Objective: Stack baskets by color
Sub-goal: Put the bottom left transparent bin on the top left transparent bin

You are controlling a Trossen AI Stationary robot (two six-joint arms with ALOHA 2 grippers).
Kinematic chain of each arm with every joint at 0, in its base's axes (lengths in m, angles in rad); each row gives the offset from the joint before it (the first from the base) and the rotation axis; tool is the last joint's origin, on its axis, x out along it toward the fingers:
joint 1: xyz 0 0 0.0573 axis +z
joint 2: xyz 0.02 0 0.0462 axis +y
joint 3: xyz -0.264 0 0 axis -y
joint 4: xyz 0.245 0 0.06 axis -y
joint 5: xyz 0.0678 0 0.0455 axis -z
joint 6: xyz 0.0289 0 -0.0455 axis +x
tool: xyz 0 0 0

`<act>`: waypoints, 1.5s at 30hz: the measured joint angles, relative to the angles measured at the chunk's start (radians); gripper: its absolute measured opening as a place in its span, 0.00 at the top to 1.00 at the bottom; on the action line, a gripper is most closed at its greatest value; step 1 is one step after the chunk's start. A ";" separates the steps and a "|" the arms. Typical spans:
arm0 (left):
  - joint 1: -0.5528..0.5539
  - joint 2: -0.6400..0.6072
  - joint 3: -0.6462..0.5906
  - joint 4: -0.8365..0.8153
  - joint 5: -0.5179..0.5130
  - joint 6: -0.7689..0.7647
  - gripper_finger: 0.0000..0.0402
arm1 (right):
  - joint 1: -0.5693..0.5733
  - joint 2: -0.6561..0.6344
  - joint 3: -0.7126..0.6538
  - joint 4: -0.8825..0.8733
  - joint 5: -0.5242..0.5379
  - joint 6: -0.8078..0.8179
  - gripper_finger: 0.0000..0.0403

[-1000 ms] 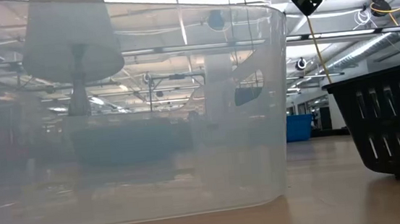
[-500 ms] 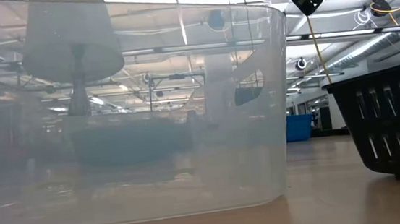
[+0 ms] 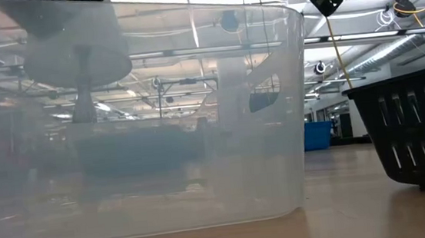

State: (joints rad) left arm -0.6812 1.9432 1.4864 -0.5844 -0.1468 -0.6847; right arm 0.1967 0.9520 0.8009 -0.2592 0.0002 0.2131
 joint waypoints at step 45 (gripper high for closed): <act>-0.035 0.048 -0.013 -0.055 -0.067 0.001 0.45 | 0.067 0.068 0.027 0.114 0.000 -0.105 0.70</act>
State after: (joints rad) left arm -0.7158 1.9911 1.4734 -0.6393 -0.2134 -0.6841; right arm 0.2634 1.0203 0.8276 -0.1455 -0.0002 0.1081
